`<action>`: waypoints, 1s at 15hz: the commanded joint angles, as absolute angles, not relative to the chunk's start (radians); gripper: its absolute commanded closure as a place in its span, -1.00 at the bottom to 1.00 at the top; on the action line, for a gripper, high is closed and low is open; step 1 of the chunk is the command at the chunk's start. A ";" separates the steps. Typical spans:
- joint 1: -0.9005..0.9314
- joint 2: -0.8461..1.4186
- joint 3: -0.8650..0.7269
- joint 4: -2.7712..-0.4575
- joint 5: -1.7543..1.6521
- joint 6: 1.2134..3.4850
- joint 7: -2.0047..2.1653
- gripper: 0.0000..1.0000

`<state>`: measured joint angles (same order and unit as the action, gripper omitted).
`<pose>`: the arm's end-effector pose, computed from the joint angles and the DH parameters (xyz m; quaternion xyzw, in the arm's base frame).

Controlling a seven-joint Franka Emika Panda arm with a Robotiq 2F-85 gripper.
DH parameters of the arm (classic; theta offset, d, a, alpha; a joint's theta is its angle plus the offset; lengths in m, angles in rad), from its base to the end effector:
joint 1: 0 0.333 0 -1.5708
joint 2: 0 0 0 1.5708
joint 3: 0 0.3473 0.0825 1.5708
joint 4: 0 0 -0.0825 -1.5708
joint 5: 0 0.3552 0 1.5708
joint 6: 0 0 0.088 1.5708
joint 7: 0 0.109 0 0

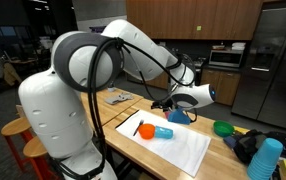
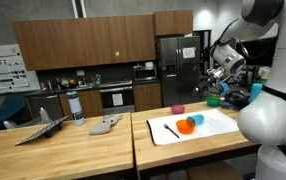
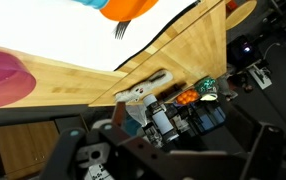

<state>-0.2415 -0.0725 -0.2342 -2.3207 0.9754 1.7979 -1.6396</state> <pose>0.4245 -0.1396 0.4205 -0.8280 -0.3015 -0.2751 0.3845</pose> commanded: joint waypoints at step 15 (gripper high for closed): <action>-0.162 -0.112 -0.185 -2.367 0.628 2.000 -1.499 -1.00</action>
<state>-0.1716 -0.1121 -0.1745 -2.3684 0.6304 2.0011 -1.5010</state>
